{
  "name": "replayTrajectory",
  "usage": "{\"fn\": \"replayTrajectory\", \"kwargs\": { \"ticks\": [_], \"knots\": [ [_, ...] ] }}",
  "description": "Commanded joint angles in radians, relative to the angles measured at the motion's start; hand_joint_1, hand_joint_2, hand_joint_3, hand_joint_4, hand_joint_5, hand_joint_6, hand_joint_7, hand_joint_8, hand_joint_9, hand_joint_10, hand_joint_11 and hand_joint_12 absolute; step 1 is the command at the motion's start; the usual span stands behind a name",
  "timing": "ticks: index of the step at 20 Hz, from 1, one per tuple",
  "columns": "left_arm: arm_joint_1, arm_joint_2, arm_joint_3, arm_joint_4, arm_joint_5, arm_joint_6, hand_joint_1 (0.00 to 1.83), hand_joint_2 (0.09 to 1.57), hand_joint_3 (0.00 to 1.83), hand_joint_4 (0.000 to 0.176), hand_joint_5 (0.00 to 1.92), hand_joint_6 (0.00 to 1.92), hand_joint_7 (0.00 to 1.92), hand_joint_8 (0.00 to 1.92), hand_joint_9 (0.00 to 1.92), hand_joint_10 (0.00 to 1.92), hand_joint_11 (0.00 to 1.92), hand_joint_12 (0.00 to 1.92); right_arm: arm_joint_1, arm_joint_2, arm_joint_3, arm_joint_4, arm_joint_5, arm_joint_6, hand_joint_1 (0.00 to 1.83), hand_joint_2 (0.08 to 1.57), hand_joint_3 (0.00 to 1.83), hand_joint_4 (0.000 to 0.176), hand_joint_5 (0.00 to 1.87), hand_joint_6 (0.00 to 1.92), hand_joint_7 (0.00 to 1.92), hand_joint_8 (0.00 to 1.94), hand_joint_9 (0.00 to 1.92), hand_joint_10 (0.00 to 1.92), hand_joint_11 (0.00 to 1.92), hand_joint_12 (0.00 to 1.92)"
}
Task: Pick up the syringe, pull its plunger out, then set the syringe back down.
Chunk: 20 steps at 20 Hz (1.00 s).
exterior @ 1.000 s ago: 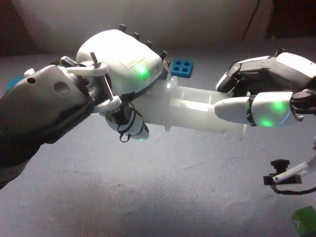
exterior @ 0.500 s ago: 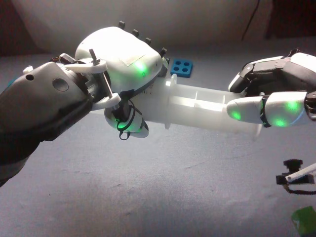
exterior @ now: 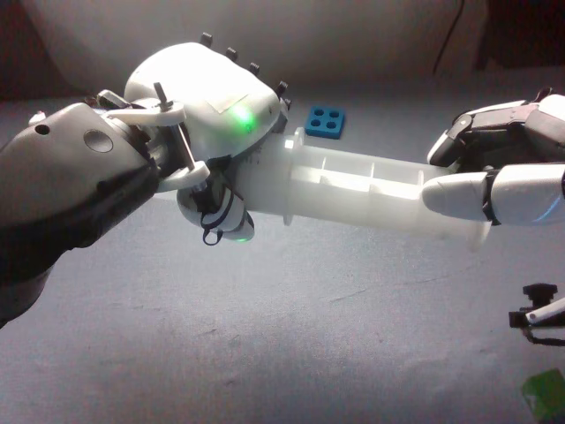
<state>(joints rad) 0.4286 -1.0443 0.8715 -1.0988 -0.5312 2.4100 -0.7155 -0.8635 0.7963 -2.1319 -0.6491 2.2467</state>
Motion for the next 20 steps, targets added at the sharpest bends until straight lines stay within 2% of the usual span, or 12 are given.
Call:
{"fn": "replayTrajectory", "kwargs": {
  "ticks": [1, 6, 8, 12, 15, 19, 20],
  "knots": [
    [-0.021, 0.019, 0.004, 0.057, -0.121, 0.015, 1.50, 1.09, 0.00, 0.000, 0.97, 0.67, 1.00, 0.99, 0.97, 1.04, 0.84, 1.50, -0.003, 0.019, 0.020, 0.021, -0.144, -0.039, 1.36, 1.17, 0.00, 0.000, 0.71, 1.16, 0.91, 1.09, 0.89, 1.38, 0.86, 1.42],
    [-0.022, 0.019, 0.003, 0.057, -0.127, 0.013, 1.50, 1.09, 0.00, 0.000, 0.94, 0.69, 0.98, 1.01, 0.97, 1.05, 0.83, 1.51, -0.002, 0.017, 0.020, 0.021, -0.144, -0.037, 1.36, 1.17, 0.00, 0.000, 0.73, 1.14, 0.93, 1.07, 0.89, 1.38, 0.85, 1.39],
    [-0.022, 0.019, 0.003, 0.057, -0.128, 0.012, 1.50, 1.09, 0.00, 0.000, 0.95, 0.70, 0.98, 1.02, 0.98, 1.04, 0.82, 1.51, -0.001, 0.016, 0.020, 0.021, -0.144, -0.037, 1.36, 1.18, 0.00, 0.000, 0.68, 1.19, 0.90, 1.11, 0.87, 1.41, 0.85, 1.40],
    [-0.020, 0.020, 0.001, 0.048, -0.134, 0.012, 1.50, 1.08, 0.00, 0.000, 1.00, 0.63, 0.99, 1.00, 0.98, 1.02, 0.85, 1.49, 0.001, 0.013, 0.020, 0.021, -0.144, -0.037, 1.36, 1.18, 0.00, 0.000, 0.69, 1.20, 0.90, 1.11, 0.87, 1.40, 0.83, 1.40],
    [-0.019, 0.020, 0.001, 0.048, -0.134, 0.012, 1.50, 1.09, 0.00, 0.000, 0.95, 0.72, 1.00, 0.99, 0.98, 1.02, 0.83, 1.48, 0.001, 0.013, 0.020, 0.021, -0.144, -0.037, 1.36, 1.18, 0.00, 0.000, 0.69, 1.20, 0.91, 1.10, 0.86, 1.40, 0.83, 1.40],
    [-0.014, 0.020, 0.003, 0.048, -0.136, 0.011, 1.50, 1.09, 0.00, 0.000, 0.96, 0.71, 0.97, 1.01, 1.02, 1.01, 0.84, 1.48, 0.001, 0.011, 0.020, 0.020, -0.144, -0.037, 1.33, 1.24, 0.00, 0.000, 0.58, 1.40, 0.76, 1.27, 0.77, 1.52, 0.69, 1.43],
    [-0.012, 0.020, 0.003, 0.048, -0.136, 0.011, 1.50, 1.09, 0.00, 0.000, 0.97, 0.70, 0.96, 1.00, 0.97, 1.04, 0.90, 1.45, 0.001, 0.011, 0.020, 0.020, -0.144, -0.037, 1.10, 1.22, 0.00, 0.000, 0.51, 0.82, 0.66, 0.81, 0.62, 1.05, 0.58, 1.39]
  ]
}}
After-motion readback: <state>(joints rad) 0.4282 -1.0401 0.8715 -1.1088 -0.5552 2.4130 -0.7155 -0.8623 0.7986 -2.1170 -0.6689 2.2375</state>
